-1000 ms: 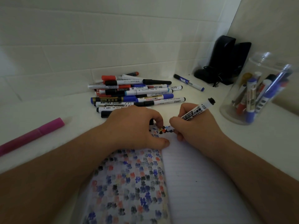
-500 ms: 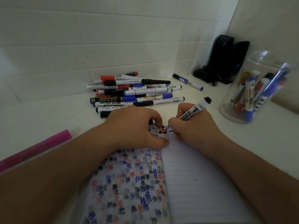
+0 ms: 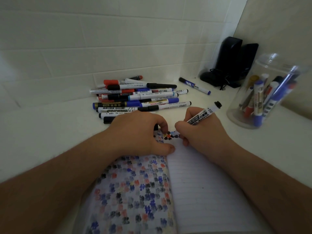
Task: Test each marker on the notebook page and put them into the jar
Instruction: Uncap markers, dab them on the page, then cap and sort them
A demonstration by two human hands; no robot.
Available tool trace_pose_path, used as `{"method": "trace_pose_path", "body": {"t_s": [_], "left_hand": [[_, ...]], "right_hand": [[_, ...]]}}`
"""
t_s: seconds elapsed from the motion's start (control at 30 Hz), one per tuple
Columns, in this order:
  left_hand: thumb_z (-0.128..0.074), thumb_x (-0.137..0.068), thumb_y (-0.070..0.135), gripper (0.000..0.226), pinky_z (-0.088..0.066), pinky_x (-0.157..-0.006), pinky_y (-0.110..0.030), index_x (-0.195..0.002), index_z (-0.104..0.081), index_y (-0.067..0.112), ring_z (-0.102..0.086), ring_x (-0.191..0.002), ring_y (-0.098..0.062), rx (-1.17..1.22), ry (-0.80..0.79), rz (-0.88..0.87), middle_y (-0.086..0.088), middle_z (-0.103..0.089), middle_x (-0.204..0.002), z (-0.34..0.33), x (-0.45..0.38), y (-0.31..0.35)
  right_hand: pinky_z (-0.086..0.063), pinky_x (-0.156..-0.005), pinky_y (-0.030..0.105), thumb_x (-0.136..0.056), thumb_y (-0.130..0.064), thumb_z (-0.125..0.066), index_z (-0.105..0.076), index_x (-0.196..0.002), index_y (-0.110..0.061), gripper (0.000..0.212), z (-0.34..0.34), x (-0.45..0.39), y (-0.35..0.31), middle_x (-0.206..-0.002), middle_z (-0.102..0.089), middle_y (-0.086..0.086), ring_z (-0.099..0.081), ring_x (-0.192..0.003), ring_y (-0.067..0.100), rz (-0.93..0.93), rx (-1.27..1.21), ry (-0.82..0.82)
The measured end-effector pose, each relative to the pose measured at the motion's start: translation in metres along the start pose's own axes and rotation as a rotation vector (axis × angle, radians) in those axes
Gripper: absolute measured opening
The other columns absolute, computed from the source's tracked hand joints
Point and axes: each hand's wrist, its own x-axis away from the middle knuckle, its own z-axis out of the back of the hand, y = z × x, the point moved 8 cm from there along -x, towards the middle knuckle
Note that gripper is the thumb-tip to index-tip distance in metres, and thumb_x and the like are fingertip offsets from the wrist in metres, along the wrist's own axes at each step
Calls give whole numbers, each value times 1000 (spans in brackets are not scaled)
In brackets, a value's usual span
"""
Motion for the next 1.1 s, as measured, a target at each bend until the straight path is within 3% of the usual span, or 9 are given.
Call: {"method": "trace_pose_path", "body": {"t_s": [0.13, 0.33, 0.47, 0.63, 0.73, 0.87, 0.97, 1.1], "left_hand": [[-56, -61, 90, 61, -50, -69, -28, -110, -57, 53, -54, -82, 3, -4, 0, 4, 24, -59, -96, 0, 1, 0], [-56, -61, 90, 60, -46, -64, -26, -108, -56, 53, -49, -75, 7, -8, 5, 3, 26, -54, -85, 2, 2, 1], [-55, -60, 90, 61, -52, -69, -28, -108, -57, 53, -50, -76, 6, -2, -3, -1, 27, -54, -86, 1, 2, 2], [-58, -64, 87, 62, -50, -65, -28, -110, -45, 46, -52, -75, 4, 16, 55, -4, 24, -55, -86, 3, 6, 1], [-62, -78, 69, 52, -46, -54, -24, -104, -32, 34, -54, -62, 0, 91, 166, -34, 15, -57, -76, 10, 14, 1], [-55, -99, 31, 20, -40, -48, -25, -102, -35, 31, -50, -54, -6, 345, 173, -83, 5, -56, -68, 16, 14, 2], [-53, -101, 27, 17, -44, -51, -32, -100, -36, 32, -48, -56, -6, 410, 124, -118, 1, -56, -69, 8, 13, 5], [-54, -101, 26, 19, -42, -49, -26, -100, -37, 34, -47, -54, -5, 427, 130, -135, 3, -54, -67, 6, 12, 8]], "right_hand": [[-60, -63, 44, -81, -12, -69, -53, -78, 4, 22, 1, -1, 0, -65, -68, 18, -66, -49, 14, -4, -4, 6], [-51, -54, 33, -78, -13, -71, -50, -67, -10, 23, -2, 0, 0, -68, -65, 23, -66, -48, 15, 10, 33, -20], [-48, -51, 30, -76, -12, -72, -46, -61, -16, 31, -4, -1, 2, -69, -61, 26, -66, -49, 19, 14, 7, -51], [-48, -51, 27, -82, -13, -72, -53, -72, -12, 22, 2, -3, 2, -63, -60, 19, -58, -49, 14, 10, -85, -5], [-39, -47, 29, -84, -12, -79, -55, -79, -13, 24, 10, -3, 2, -58, -51, 5, -44, -49, 15, 10, -312, -7], [-31, -39, 23, -78, -20, -78, -59, -83, -13, 21, 16, 4, -9, -55, -46, 5, -37, -45, 15, 25, -767, -161], [-30, -40, 23, -73, -27, -79, -63, -79, -18, 19, 18, 4, -7, -60, -46, 7, -37, -49, 17, 8, -807, -186], [-30, -41, 23, -76, -20, -78, -62, -79, -16, 17, 10, 6, -7, -57, -47, 8, -37, -48, 16, 26, -768, -192]]}}
